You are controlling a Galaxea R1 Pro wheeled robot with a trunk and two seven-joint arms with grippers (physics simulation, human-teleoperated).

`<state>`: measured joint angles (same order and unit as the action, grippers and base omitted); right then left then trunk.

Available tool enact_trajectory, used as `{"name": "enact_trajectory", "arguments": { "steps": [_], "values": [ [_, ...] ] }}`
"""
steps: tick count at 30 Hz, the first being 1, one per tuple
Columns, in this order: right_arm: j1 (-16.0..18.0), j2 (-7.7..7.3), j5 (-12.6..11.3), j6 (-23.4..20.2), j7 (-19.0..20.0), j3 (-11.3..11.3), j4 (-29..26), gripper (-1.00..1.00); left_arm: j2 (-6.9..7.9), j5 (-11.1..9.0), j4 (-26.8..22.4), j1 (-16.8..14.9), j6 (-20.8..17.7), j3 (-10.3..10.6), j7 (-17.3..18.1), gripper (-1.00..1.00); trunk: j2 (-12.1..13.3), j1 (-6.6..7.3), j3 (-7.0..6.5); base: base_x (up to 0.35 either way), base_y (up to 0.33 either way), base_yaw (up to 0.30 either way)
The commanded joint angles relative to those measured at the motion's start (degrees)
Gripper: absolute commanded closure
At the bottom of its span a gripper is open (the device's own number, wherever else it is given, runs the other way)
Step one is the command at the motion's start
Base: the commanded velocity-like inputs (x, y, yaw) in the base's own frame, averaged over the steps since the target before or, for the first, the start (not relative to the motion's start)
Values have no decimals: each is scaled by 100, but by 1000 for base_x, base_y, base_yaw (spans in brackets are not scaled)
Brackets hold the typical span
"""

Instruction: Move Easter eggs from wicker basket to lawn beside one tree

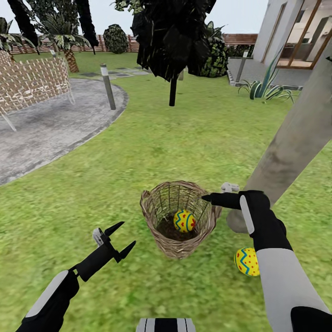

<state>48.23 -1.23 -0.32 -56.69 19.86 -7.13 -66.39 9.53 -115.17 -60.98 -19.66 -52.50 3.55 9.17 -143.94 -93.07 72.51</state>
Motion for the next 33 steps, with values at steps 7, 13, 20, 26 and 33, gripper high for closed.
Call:
{"name": "enact_trajectory", "arguments": {
  "steps": [7,13,20,26,33],
  "values": [
    [2,9,15,-19,28,415,64,-100,5,14,16,-3,-6,14,58,-100,-1,1,4,54,37,-1],
    [2,9,21,-25,27,455,62,-100,5,12,16,-3,-6,14,58,-100,-1,1,4,243,169,0],
    [2,2,40,-53,14,950,120,-100,0,12,7,-3,-6,29,58,-100,-1,1,4,260,81,0],
    [6,-27,69,-87,15,1964,545,-100,3,12,14,-3,-6,32,58,-100,-1,1,4,18,2,0],
    [25,-65,130,-105,27,2980,691,-100,-3,12,12,-3,-6,44,58,-100,-1,1,4,0,0,0]
  ]
}}
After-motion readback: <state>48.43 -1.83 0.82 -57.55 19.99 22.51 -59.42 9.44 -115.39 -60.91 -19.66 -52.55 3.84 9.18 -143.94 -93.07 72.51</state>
